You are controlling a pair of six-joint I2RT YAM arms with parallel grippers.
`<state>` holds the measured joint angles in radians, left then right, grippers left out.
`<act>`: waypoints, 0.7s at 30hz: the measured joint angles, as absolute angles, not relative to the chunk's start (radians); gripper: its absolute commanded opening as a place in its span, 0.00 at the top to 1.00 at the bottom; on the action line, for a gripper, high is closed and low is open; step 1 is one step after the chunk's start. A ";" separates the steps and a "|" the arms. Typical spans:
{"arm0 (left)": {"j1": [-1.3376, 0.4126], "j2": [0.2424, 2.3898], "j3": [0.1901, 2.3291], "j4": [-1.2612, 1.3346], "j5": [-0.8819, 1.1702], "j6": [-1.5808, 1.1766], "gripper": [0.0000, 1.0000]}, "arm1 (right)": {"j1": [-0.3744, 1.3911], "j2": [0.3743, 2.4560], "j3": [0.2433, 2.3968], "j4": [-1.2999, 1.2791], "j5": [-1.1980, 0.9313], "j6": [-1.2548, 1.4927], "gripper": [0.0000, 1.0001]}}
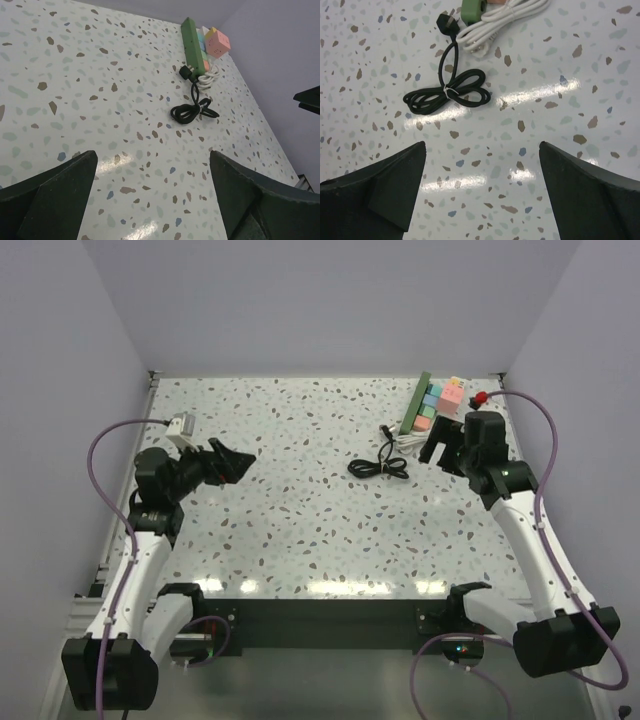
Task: Pull the plug off the socket
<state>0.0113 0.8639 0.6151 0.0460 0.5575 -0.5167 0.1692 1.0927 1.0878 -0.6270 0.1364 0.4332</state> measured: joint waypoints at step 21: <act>-0.348 1.332 1.021 0.003 0.525 -0.440 0.00 | 0.169 1.061 1.131 -0.813 0.263 0.474 0.01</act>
